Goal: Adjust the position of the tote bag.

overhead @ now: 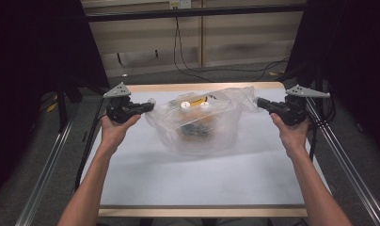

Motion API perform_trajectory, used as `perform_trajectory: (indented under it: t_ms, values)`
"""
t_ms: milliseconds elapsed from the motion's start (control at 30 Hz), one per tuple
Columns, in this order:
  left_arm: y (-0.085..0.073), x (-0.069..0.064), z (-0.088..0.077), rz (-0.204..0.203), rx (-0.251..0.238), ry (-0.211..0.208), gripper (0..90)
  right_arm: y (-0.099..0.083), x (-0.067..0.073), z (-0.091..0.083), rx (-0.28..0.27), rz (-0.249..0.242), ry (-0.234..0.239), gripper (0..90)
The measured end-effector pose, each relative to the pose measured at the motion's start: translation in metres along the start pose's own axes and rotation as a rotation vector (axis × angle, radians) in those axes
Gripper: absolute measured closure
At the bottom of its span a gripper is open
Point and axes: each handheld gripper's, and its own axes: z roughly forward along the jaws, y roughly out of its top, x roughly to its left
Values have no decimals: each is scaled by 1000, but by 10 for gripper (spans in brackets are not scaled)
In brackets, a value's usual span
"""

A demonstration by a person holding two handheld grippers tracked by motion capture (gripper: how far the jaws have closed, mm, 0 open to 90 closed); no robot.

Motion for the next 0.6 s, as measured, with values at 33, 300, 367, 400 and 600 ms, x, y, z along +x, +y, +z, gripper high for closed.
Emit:
perform_trajectory:
  t_ms: [33, 300, 367, 400, 600]
  values:
    - [-1, -1, 0, 0, 0, 0, 897, -4, -1, 0, 1, 12, 0, 900]
    - [-15, -4, 12, -8, 33, -9, 897, -15, -2, 8, 24, 22, 2, 900]
    - [-19, -4, 14, -10, 41, -10, 898, -18, -2, 12, 12, 43, 12, 900]
    - [-21, -4, 14, -13, 49, -10, 897, -20, -2, 14, 14, 50, 13, 900]
    - [-37, 0, 14, -30, 66, 2, 897, -34, 0, 25, 53, 43, 16, 900]
